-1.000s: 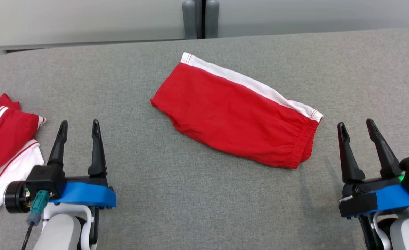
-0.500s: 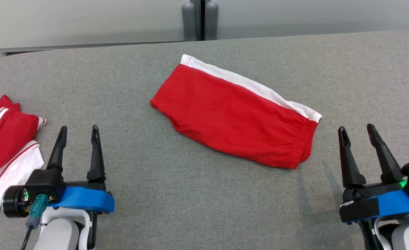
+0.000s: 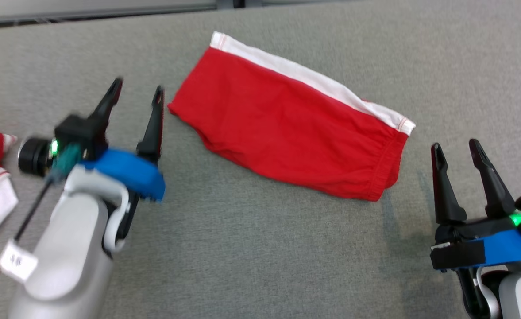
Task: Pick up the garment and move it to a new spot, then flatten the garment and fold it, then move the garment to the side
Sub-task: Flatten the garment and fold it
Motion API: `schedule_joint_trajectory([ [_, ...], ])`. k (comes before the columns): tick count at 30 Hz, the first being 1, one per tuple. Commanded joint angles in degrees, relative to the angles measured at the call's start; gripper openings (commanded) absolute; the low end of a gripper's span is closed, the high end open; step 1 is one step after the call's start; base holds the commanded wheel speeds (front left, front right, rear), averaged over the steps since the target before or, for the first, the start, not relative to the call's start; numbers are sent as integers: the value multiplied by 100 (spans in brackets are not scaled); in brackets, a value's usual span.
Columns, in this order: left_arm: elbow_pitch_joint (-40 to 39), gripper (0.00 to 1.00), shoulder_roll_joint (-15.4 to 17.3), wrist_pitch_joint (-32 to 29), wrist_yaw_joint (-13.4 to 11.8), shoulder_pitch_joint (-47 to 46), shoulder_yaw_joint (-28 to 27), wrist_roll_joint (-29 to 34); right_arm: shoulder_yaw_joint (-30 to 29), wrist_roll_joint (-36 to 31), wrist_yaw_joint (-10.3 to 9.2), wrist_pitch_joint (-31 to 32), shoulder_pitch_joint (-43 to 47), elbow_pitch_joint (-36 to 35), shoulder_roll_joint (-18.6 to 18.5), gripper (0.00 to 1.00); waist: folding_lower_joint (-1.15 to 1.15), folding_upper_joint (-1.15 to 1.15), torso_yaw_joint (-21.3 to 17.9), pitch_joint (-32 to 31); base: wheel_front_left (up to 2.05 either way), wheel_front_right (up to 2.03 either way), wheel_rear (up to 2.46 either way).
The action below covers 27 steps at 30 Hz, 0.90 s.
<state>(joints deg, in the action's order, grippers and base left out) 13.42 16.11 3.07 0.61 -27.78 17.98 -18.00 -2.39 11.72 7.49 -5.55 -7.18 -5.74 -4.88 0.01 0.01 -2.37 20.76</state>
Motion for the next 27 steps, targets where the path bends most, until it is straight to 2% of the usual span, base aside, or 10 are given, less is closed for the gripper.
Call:
schedule_joint_trajectory([
  [1,147,100,0,-187,124,-336,69,-10,27,15,0,-10,-122,-25,18,100,-1,-1,1,161,0,0,0],
  [4,654,100,-61,-664,368,-970,264,-96,100,42,0,-73,-261,31,25,100,-1,-1,-125,393,0,0,0],
  [8,1427,100,-72,-1144,562,-1604,497,-191,186,82,0,-154,-422,156,32,100,-1,-1,-284,622,0,0,0],
  [17,3033,100,-105,-1982,679,-2220,930,-413,254,161,0,-329,-658,453,48,100,-1,-1,-450,829,0,0,0],
  [18,3108,55,-139,-2044,690,-2232,1012,-436,250,158,0,-347,-668,472,49,100,-1,-1,-452,829,0,0,0],
  [19,3156,0,-164,-2066,696,-2242,1063,-485,240,159,0,-363,-670,492,47,100,-1,-1,-450,826,0,0,0],
  [23,3258,0,-162,-1956,684,-2199,1250,-575,199,151,0,-379,-667,541,19,100,-1,-1,-406,764,0,0,0],
  [27,3155,0,-96,-1470,612,-1884,1134,-703,230,112,0,-371,-602,576,1,100,-1,-1,-369,586,0,0,0],
])
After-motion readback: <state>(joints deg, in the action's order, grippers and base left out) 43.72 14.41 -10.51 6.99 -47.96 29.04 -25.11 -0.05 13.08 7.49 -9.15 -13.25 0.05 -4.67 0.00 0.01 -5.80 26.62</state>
